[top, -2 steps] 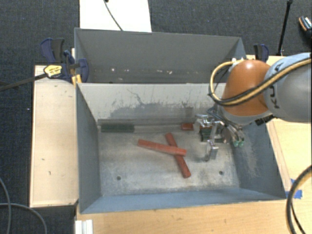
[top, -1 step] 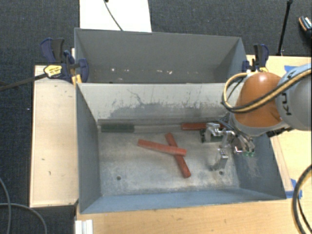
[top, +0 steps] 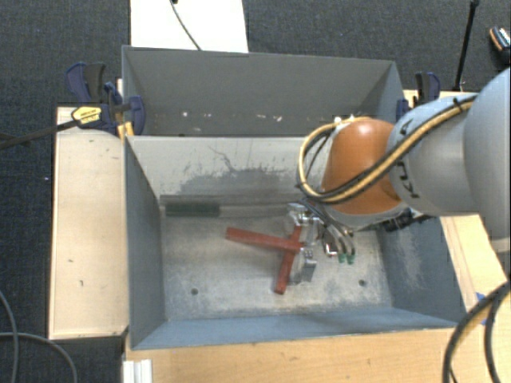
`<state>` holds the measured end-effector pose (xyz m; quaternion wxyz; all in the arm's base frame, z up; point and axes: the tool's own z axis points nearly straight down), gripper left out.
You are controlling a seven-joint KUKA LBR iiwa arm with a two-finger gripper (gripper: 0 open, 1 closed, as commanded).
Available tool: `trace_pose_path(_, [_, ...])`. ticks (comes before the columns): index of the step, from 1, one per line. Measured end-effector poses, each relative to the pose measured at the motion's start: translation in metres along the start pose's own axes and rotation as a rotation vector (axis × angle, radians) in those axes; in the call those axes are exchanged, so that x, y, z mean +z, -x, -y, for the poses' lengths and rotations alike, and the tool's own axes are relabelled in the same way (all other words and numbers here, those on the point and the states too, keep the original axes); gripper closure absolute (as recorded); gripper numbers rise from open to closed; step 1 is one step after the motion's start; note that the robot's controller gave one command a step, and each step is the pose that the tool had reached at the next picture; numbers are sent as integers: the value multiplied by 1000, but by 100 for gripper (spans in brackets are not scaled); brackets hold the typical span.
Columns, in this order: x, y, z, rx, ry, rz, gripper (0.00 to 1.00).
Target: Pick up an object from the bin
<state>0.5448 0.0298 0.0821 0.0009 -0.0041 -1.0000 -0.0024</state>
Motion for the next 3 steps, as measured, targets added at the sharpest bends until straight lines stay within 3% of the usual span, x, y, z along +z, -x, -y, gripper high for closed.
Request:
trace_pose_path(1, [12, 16, -57, 214, -1, 6, 0])
trace_pose_path(2, [11, 16, -54, 213, -3, 7, 100])
trace_pose_path(3, [-112, 12, -67, 2, -3, 11, 100])
